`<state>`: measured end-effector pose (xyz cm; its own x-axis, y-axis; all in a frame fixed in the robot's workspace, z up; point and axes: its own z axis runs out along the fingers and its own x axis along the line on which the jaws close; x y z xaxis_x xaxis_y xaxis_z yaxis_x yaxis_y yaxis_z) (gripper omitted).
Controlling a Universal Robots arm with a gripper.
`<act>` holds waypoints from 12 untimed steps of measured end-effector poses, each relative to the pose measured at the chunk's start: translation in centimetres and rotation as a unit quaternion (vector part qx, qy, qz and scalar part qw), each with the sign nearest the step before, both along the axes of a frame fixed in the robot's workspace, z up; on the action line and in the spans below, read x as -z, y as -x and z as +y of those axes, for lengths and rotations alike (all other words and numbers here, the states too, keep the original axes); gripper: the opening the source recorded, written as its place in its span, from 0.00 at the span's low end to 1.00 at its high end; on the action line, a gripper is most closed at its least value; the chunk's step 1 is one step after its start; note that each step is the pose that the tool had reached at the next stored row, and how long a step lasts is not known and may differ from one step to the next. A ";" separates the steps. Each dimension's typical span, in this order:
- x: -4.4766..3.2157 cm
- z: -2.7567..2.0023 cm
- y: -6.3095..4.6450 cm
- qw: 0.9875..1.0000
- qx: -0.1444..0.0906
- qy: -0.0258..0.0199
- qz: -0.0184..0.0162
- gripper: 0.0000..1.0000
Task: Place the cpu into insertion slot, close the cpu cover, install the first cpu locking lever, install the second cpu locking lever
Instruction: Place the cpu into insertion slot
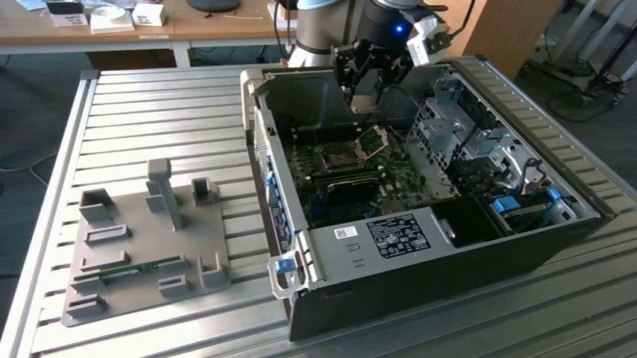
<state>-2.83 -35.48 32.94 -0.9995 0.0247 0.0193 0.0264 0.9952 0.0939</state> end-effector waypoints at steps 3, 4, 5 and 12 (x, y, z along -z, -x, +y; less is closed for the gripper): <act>0.17 0.00 0.0 1.000 0.000 -0.001 0.000 0.54; 0.18 0.00 0.0 1.000 0.000 -0.001 0.000 0.54; 0.18 0.00 0.0 1.000 0.000 -0.001 0.000 0.54; 0.20 0.00 0.0 1.000 0.000 -0.002 0.000 0.54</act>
